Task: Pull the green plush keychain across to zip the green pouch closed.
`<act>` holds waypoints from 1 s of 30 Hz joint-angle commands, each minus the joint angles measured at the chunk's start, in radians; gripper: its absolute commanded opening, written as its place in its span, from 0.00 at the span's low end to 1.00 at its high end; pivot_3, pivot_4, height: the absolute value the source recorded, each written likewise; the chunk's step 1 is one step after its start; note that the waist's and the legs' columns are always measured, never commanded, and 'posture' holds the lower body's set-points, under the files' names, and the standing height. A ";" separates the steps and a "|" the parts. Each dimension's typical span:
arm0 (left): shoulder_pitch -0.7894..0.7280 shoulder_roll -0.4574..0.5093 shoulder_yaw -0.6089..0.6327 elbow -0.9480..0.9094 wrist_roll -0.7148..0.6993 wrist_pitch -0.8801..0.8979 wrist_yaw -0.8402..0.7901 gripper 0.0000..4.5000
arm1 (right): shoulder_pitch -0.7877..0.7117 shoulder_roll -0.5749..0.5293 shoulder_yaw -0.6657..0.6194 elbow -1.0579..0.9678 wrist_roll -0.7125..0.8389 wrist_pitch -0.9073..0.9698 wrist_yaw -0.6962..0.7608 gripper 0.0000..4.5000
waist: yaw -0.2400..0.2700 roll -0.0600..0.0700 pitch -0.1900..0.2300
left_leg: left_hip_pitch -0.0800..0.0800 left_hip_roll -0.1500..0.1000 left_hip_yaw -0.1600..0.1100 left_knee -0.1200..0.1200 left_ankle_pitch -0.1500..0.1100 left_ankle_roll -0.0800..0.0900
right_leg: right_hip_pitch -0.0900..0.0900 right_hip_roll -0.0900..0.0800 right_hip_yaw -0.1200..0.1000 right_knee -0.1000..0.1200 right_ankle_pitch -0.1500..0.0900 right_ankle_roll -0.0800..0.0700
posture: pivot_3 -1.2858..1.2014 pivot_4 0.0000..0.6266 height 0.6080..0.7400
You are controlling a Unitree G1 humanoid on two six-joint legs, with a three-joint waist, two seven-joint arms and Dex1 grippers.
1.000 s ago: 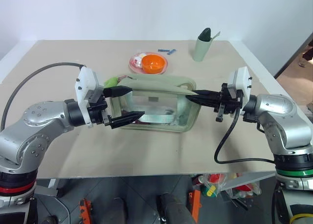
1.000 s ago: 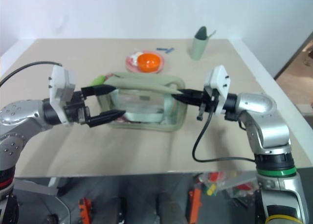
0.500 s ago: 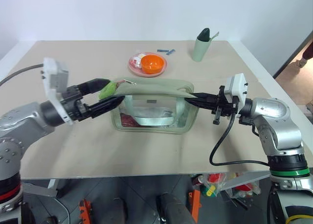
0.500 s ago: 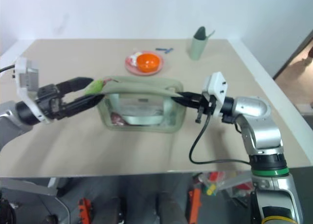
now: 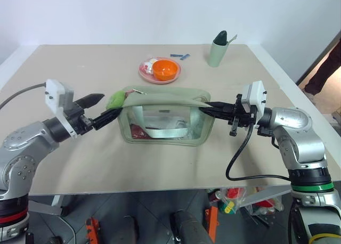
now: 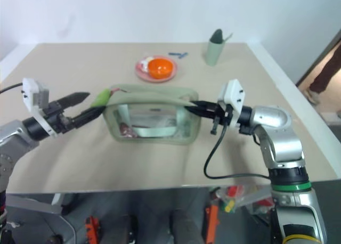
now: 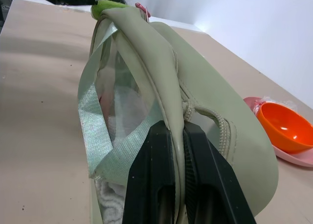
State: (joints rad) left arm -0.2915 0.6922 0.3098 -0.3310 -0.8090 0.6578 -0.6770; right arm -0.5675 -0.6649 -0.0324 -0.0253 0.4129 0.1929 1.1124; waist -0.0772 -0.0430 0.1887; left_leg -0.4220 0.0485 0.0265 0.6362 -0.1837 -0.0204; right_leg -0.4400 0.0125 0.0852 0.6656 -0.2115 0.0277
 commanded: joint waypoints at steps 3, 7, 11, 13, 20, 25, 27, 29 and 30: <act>-0.029 -0.005 0.006 0.016 -0.008 -0.006 -0.012 0.88 | -0.016 -0.007 -0.012 -0.028 -0.001 -0.014 -0.005 0.00 | 0.000 0.000 0.000 | 0.000 0.000 0.000 0.000 0.000 0.000 | 0.000 0.000 0.000 0.000 0.000 0.000 | 0.52 0.24 1.00; -0.026 -0.008 0.009 0.040 -0.011 -0.005 -0.020 0.59 | -0.008 -0.012 -0.018 -0.031 -0.004 -0.016 -0.006 0.00 | 0.000 0.000 0.000 | 0.000 0.000 0.000 0.000 0.000 0.000 | 0.000 0.000 0.001 0.000 0.000 0.000 | 0.52 0.24 1.00; -0.034 -0.015 0.009 0.047 -0.016 -0.004 -0.018 0.29 | -0.003 -0.016 -0.020 -0.034 -0.005 -0.018 -0.007 0.00 | 0.000 0.000 0.000 | 0.000 0.000 0.000 0.001 0.000 0.000 | 0.000 0.000 0.001 0.000 0.000 0.000 | 0.52 0.24 1.00; -0.034 -0.017 0.007 0.045 -0.017 -0.002 -0.018 0.12 | -0.002 -0.018 -0.021 -0.035 -0.005 -0.018 -0.007 0.00 | 0.000 0.000 0.000 | 0.000 0.000 0.000 0.001 0.000 0.000 | 0.000 0.000 0.000 0.000 0.000 0.000 | 0.52 0.24 1.00; -0.076 -0.001 0.046 0.024 -0.089 0.033 -0.015 0.02 | -0.001 -0.023 -0.019 -0.039 -0.004 -0.014 -0.006 0.00 | 0.001 0.000 0.000 | 0.000 0.000 0.000 0.001 0.000 0.000 | 0.000 0.000 0.000 0.000 0.000 0.000 | 0.52 0.24 1.00; -0.226 0.037 0.051 0.017 -0.191 0.096 -0.017 0.02 | -0.002 -0.029 -0.017 -0.038 -0.005 -0.011 -0.004 0.00 | 0.003 0.000 0.000 | -0.001 0.000 0.000 0.001 0.000 0.000 | 0.000 0.000 0.000 0.000 0.000 0.001 | 0.52 0.24 1.00; -0.292 0.049 -0.011 0.019 -0.166 0.095 -0.055 0.02 | -0.004 -0.031 -0.016 -0.035 -0.005 -0.010 -0.003 0.00 | 0.003 0.000 0.000 | -0.001 -0.001 0.000 0.001 0.000 0.000 | 0.000 0.000 0.000 0.000 0.001 0.001 | 0.52 0.24 1.00; -0.337 0.044 -0.084 0.029 -0.117 0.074 -0.100 0.02 | -0.006 -0.032 -0.014 -0.034 -0.007 -0.010 -0.002 0.00 | 0.003 0.000 0.000 | 0.000 -0.001 0.000 0.001 0.000 0.000 | 0.001 0.000 0.001 -0.001 0.001 0.003 | 0.52 0.24 1.00; -0.354 0.035 -0.120 0.038 -0.091 0.062 -0.122 0.02 | -0.007 -0.032 -0.013 -0.034 -0.007 -0.009 -0.001 0.00 | 0.004 0.000 0.000 | 0.000 -0.001 0.000 0.001 0.000 0.000 | 0.001 0.000 0.001 0.000 0.002 0.005 | 0.52 0.24 1.00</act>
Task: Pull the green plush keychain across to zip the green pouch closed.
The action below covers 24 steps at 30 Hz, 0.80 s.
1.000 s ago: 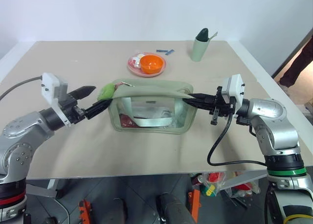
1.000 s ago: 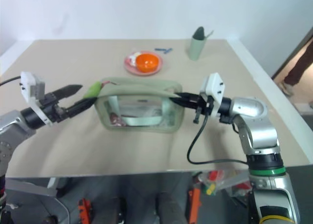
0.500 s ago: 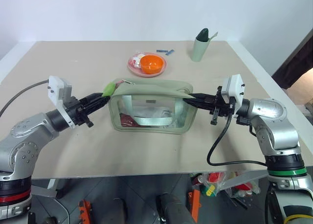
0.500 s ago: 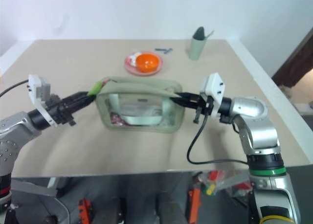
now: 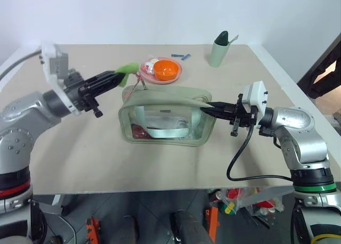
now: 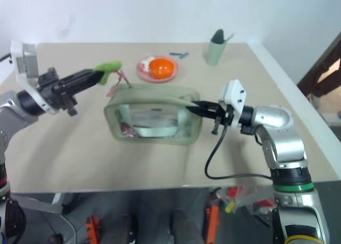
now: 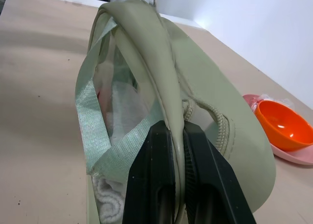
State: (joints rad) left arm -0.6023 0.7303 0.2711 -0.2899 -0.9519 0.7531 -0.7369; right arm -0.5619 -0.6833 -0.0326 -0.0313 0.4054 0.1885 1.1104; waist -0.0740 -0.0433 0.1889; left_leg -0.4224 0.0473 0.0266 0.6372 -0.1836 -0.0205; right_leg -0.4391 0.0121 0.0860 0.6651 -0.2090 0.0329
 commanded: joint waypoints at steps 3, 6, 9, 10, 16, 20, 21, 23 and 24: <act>-0.084 -0.032 -0.174 0.031 0.123 -0.079 -0.124 0.02 | -0.013 -0.015 -0.011 -0.029 -0.001 -0.005 0.002 0.00 | 0.000 0.000 0.000 | 0.000 0.000 0.000 0.000 0.000 0.000 | 0.000 0.000 0.000 0.000 0.000 0.000 | 0.52 0.24 1.00; -0.122 -0.065 -0.241 0.074 0.186 -0.123 -0.176 0.02 | -0.013 -0.015 -0.011 -0.031 -0.003 -0.004 0.000 0.00 | 0.000 0.000 0.000 | 0.000 0.000 0.000 0.000 0.000 0.000 | 0.000 0.000 0.000 0.000 0.000 0.000 | 0.52 0.24 1.00; -0.147 -0.094 -0.269 0.115 0.227 -0.147 -0.199 0.02 | -0.009 -0.017 -0.013 -0.038 -0.004 -0.002 -0.004 0.00 | 0.000 0.000 0.000 | 0.000 0.000 0.000 0.000 0.000 0.000 | -0.001 0.000 0.000 0.000 0.000 0.000 | 0.52 0.24 1.00; -0.153 -0.101 -0.270 0.123 0.232 -0.144 -0.202 0.02 | -0.007 -0.019 -0.015 -0.041 -0.004 -0.001 -0.005 0.00 | 0.000 0.000 0.000 | 0.000 0.000 0.000 0.000 0.000 0.000 | -0.001 0.000 0.000 0.000 0.000 0.001 | 0.52 0.24 1.00; -0.154 -0.098 -0.279 0.131 0.228 -0.088 -0.239 0.02 | 0.005 -0.022 -0.022 -0.054 -0.003 0.006 -0.014 0.00 | 0.000 0.000 0.000 | 0.000 0.000 0.000 0.000 0.000 0.000 | -0.001 0.000 0.000 0.000 0.000 0.001 | 0.52 0.24 1.00; -0.151 -0.086 -0.267 0.120 0.225 -0.047 -0.247 0.31 | 0.014 -0.021 -0.022 -0.052 -0.003 -0.005 -0.009 0.00 | 0.000 0.000 0.000 | 0.000 0.000 0.000 0.000 0.000 0.000 | -0.001 0.000 0.000 0.000 0.000 0.001 | 0.52 0.24 1.00; -0.153 -0.079 -0.258 0.114 0.219 -0.038 -0.251 0.38 | 0.012 -0.018 -0.021 -0.048 -0.004 -0.009 -0.007 0.00 | 0.000 0.000 0.000 | 0.000 0.000 0.000 0.000 0.000 0.000 | -0.001 0.000 0.000 0.000 0.000 0.001 | 0.52 0.24 1.00; -0.152 -0.060 -0.238 0.098 0.203 -0.019 -0.255 0.50 | 0.010 -0.015 -0.018 -0.045 -0.004 -0.011 -0.007 0.00 | 0.000 0.000 0.000 | 0.000 0.000 0.000 0.000 0.000 0.000 | -0.001 0.000 0.000 0.000 0.000 0.001 | 0.52 0.24 1.00; -0.147 -0.043 -0.226 0.087 0.196 -0.009 -0.258 0.60 | 0.007 -0.013 -0.017 -0.043 -0.004 -0.011 -0.006 0.00 | 0.000 0.000 0.000 | 0.000 0.000 0.000 0.000 0.000 0.000 | -0.001 0.000 0.000 0.000 0.000 0.001 | 0.52 0.24 1.00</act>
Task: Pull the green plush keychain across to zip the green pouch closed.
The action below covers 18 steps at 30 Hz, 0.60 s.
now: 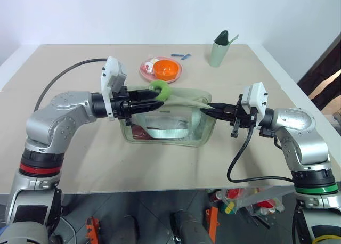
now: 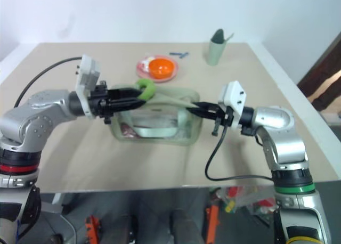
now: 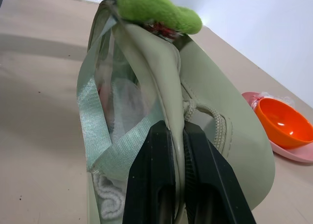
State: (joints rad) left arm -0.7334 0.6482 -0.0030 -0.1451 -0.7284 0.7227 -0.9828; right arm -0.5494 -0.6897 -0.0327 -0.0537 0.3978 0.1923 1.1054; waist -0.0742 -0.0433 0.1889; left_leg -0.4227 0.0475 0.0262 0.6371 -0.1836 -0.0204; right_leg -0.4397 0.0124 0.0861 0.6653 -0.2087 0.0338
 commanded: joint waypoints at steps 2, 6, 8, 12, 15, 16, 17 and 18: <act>0.001 0.074 0.078 -0.079 -0.045 0.047 -0.018 0.75 | -0.011 -0.006 -0.015 -0.014 0.003 -0.018 0.002 0.00 | -0.001 0.000 0.000 | 0.000 0.000 0.000 0.000 0.000 0.000 | 0.000 0.000 0.000 0.000 0.000 0.000 | 0.52 0.24 1.00; 0.059 0.151 0.140 -0.121 -0.063 0.074 -0.014 1.00 | -0.014 -0.006 -0.013 -0.007 0.002 -0.023 0.008 0.00 | -0.002 0.000 0.000 | 0.000 0.000 0.000 -0.001 0.000 0.000 | 0.000 0.000 0.000 0.000 0.000 0.000 | 0.52 0.24 1.00; 0.092 0.184 0.164 -0.140 -0.057 0.074 -0.011 1.00 | -0.016 -0.006 -0.012 -0.003 0.002 -0.024 0.010 0.00 | -0.001 0.000 0.000 | 0.000 0.000 0.000 -0.001 0.000 0.000 | 0.000 0.000 -0.001 0.000 -0.001 -0.001 | 0.52 0.24 1.00; 0.175 0.242 0.238 -0.175 -0.056 0.069 0.006 1.00 | -0.022 -0.005 -0.010 0.007 0.002 -0.028 0.016 0.00 | -0.002 0.000 0.000 | 0.000 0.000 0.000 -0.001 0.000 0.000 | 0.000 0.000 0.000 0.000 -0.003 -0.005 | 0.52 0.24 1.00; 0.249 0.256 0.286 -0.205 -0.053 0.064 0.031 1.00 | -0.028 -0.004 -0.007 0.017 0.001 -0.032 0.021 0.00 | -0.001 0.000 0.000 | 0.000 0.000 0.000 -0.001 0.000 0.000 | 0.000 0.000 0.000 0.000 -0.003 -0.005 | 0.52 0.24 1.00; 0.276 0.252 0.297 -0.214 -0.042 0.053 0.044 1.00 | -0.030 -0.003 -0.006 0.019 0.001 -0.033 0.021 0.00 | -0.001 0.000 0.000 | 0.000 0.000 0.000 -0.001 0.000 0.000 | 0.000 0.000 0.000 0.000 -0.003 -0.005 | 0.52 0.24 1.00; 0.311 0.236 0.304 -0.220 -0.024 0.031 0.062 1.00 | -0.033 -0.001 -0.004 0.021 0.001 -0.033 0.022 0.00 | -0.001 0.000 0.000 | 0.000 0.000 0.000 -0.001 0.000 0.000 | 0.000 -0.001 -0.001 0.000 -0.003 -0.005 | 0.52 0.24 1.00; 0.342 0.214 0.306 -0.223 -0.003 0.003 0.085 1.00 | -0.036 0.001 -0.002 0.024 0.001 -0.033 0.023 0.00 | -0.001 0.000 0.000 | 0.000 0.000 0.000 0.000 0.000 0.000 | 0.000 -0.001 0.000 0.000 -0.003 -0.005 | 0.52 0.24 1.00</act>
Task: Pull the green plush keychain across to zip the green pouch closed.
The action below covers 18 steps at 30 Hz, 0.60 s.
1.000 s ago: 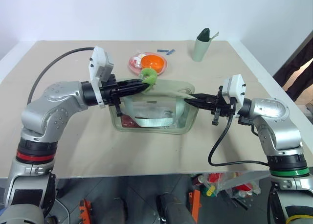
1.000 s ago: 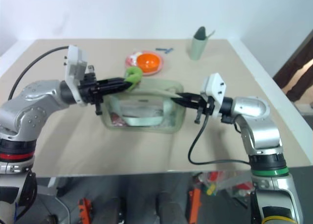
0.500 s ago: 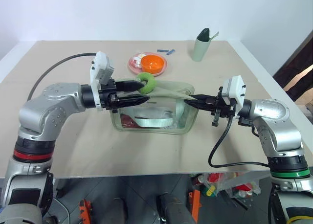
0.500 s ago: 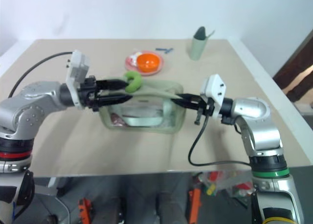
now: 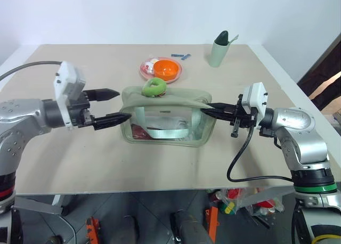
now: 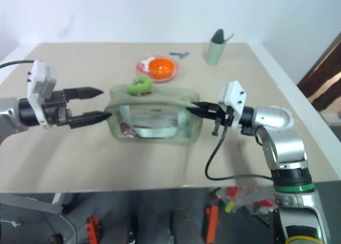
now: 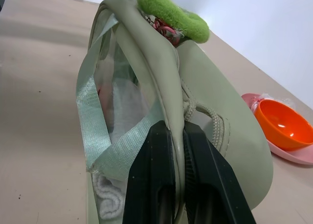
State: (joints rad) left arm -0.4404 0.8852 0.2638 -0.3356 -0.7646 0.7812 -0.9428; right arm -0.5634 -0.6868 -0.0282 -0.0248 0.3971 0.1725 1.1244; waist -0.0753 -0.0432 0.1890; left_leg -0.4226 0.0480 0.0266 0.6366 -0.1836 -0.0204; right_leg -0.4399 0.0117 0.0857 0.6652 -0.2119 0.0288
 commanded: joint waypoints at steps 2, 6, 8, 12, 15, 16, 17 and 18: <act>0.087 -0.078 0.036 -0.027 0.061 -0.108 0.088 1.00 | -0.028 0.002 -0.003 0.000 0.001 -0.013 0.005 0.00 | 0.001 0.000 0.000 | 0.000 0.000 0.000 0.000 0.000 0.000 | 0.000 0.000 0.000 0.000 0.000 0.000 | 0.52 0.24 1.00; 0.106 -0.151 0.010 -0.005 0.101 -0.166 0.132 0.94 | -0.036 0.007 0.001 0.003 -0.001 -0.010 0.005 0.00 | 0.002 -0.001 0.000 | 0.000 0.000 0.000 0.001 0.000 0.000 | 0.000 0.000 0.000 0.000 0.000 0.000 | 0.52 0.24 1.00; 0.105 -0.181 0.001 0.004 0.107 -0.183 0.148 0.87 | -0.039 0.008 0.002 0.002 -0.002 -0.008 0.003 0.00 | 0.002 0.000 0.000 | 0.001 0.000 0.000 0.001 0.000 0.000 | 0.000 0.000 0.000 0.000 0.000 -0.001 | 0.52 0.24 1.00; 0.087 -0.219 -0.027 0.006 0.107 -0.190 0.158 0.66 | -0.036 0.009 -0.001 -0.001 -0.004 -0.005 0.000 0.00 | 0.002 -0.001 0.000 | 0.000 0.000 0.000 0.001 0.000 0.000 | 0.000 0.000 0.000 0.000 0.001 0.000 | 0.52 0.24 1.00; 0.088 -0.222 -0.045 0.012 0.105 -0.185 0.145 0.51 | -0.030 0.009 -0.005 -0.001 -0.006 -0.007 -0.002 0.00 | 0.001 -0.001 0.000 | 0.000 0.000 0.000 0.001 0.000 0.000 | 0.000 0.000 0.000 0.000 0.001 0.000 | 0.52 0.24 1.00; 0.089 -0.222 -0.049 0.016 0.108 -0.188 0.144 0.44 | -0.027 0.009 -0.006 0.000 -0.006 -0.009 -0.001 0.00 | 0.001 -0.001 0.000 | 0.000 0.000 0.000 0.000 0.000 0.000 | 0.000 0.000 0.000 0.000 0.001 0.000 | 0.52 0.24 1.00; 0.089 -0.222 -0.052 0.018 0.110 -0.190 0.144 0.41 | -0.026 0.008 -0.007 0.000 -0.006 -0.011 -0.001 0.00 | 0.001 -0.001 0.000 | 0.000 0.000 0.000 0.000 0.000 0.000 | 0.000 0.000 0.000 0.000 0.001 0.000 | 0.52 0.24 1.00; 0.084 -0.225 -0.055 0.023 0.111 -0.192 0.145 0.37 | -0.022 0.008 -0.009 0.000 -0.005 -0.012 -0.001 0.00 | 0.001 -0.001 0.000 | 0.000 0.000 0.000 0.000 0.000 0.000 | 0.000 0.000 0.000 0.000 0.001 0.000 | 0.52 0.24 1.00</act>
State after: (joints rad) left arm -0.3380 0.6585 0.2011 -0.3040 -0.6564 0.6085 -0.7943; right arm -0.5791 -0.6779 -0.0243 -0.0133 0.3873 0.1725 1.1272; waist -0.0742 -0.0437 0.1890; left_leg -0.4222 0.0481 0.0268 0.6369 -0.1836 -0.0204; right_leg -0.4398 0.0121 0.0857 0.6656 -0.2112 0.0287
